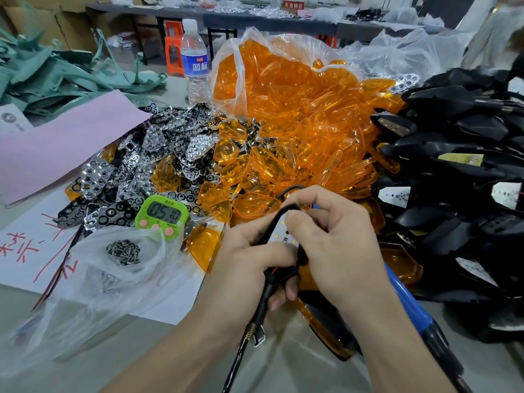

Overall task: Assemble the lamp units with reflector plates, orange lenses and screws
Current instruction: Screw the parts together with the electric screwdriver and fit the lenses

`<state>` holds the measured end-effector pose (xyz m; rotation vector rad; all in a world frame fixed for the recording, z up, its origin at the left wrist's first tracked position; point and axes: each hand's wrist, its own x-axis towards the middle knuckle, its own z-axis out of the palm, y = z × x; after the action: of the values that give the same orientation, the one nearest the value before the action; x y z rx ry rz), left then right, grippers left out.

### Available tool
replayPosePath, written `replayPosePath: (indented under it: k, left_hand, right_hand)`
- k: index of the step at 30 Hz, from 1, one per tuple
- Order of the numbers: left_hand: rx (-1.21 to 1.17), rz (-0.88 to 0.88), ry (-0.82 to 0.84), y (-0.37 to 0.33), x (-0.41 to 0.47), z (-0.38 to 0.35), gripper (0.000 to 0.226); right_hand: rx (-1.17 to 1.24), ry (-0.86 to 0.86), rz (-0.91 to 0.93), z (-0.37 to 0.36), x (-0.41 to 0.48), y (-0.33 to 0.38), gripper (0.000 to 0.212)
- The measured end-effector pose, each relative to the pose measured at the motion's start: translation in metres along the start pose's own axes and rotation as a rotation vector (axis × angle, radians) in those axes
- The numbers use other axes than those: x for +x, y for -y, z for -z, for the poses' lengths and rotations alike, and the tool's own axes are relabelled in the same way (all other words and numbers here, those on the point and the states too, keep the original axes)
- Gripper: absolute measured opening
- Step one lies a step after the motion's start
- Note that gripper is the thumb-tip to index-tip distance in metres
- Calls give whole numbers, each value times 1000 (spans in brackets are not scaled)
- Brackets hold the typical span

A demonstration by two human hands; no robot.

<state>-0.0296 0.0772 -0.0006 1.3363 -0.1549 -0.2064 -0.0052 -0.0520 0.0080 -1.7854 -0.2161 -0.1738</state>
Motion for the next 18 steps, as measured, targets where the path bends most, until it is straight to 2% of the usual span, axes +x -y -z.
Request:
replayPosePath:
  k: [5, 12, 18]
  left_hand:
    - [4, -16, 14, 1, 1, 3, 52]
    - [1, -59, 3, 3, 4, 6, 35]
    - [-45, -73, 63, 2, 2, 7, 36]
  right_hand:
    - [144, 51, -50, 6, 2, 1, 12]
    - [200, 128, -53, 11, 2, 5, 26]
    - [265, 151, -76, 14, 2, 8, 17]
